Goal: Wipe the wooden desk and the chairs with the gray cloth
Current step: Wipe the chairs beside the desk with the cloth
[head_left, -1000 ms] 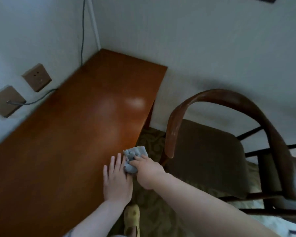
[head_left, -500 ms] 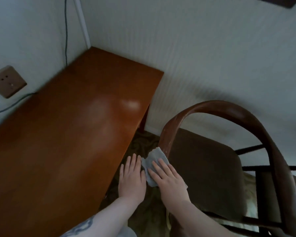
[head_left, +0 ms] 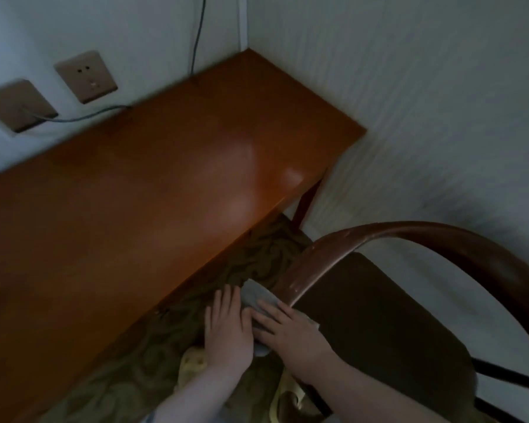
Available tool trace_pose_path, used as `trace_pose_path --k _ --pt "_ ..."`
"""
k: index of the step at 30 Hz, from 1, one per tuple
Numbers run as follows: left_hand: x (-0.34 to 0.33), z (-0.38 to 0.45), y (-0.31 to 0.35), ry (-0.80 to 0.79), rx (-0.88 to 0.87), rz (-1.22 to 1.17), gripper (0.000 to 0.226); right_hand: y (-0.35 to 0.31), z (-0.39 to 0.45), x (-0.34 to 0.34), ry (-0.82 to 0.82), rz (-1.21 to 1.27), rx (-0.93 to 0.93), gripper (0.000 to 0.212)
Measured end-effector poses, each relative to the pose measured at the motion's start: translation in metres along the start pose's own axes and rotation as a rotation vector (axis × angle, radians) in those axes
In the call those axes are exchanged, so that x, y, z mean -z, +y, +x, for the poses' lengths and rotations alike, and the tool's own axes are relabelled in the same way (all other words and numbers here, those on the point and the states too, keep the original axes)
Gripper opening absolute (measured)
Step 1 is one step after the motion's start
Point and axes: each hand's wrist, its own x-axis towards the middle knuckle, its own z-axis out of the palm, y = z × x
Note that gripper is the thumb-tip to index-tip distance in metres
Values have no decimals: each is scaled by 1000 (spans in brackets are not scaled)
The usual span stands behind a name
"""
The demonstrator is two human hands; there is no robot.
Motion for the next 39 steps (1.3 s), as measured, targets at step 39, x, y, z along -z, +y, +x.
trace_pose_path --k 39 --pt "-38 7 61 85 293 -790 53 77 -9 4 165 35 -80 81"
